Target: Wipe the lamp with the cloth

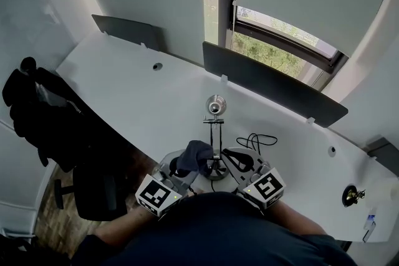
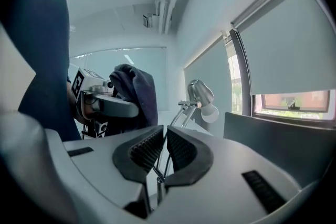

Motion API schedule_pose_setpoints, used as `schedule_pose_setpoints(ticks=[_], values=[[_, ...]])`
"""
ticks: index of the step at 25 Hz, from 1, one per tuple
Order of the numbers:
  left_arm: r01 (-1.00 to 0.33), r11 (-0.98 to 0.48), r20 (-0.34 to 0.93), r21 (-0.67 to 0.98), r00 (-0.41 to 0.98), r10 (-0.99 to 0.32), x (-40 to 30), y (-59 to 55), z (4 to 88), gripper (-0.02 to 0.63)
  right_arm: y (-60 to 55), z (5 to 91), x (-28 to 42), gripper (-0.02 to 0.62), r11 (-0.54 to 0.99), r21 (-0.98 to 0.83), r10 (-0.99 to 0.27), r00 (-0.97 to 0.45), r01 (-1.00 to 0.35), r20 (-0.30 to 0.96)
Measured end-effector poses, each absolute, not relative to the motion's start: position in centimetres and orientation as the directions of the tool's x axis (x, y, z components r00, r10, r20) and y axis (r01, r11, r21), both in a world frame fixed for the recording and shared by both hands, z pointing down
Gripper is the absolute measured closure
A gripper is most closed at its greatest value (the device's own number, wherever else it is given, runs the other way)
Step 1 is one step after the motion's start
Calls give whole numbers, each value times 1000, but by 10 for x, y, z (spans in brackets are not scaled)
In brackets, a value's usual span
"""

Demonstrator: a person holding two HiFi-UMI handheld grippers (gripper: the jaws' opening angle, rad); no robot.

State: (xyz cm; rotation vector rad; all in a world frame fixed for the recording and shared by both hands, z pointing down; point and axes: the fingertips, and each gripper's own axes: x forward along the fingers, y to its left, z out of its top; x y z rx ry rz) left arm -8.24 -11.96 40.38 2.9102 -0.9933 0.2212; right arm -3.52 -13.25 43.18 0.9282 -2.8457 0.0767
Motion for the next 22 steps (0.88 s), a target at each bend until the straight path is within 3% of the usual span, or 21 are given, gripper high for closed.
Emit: schedule_pose_setpoints(ticks=[22], values=[[-588,-806,127,63,806,-578,-76,-105,419,526,-107,438,-56,584,852,-28,-513,-845,-523,151]])
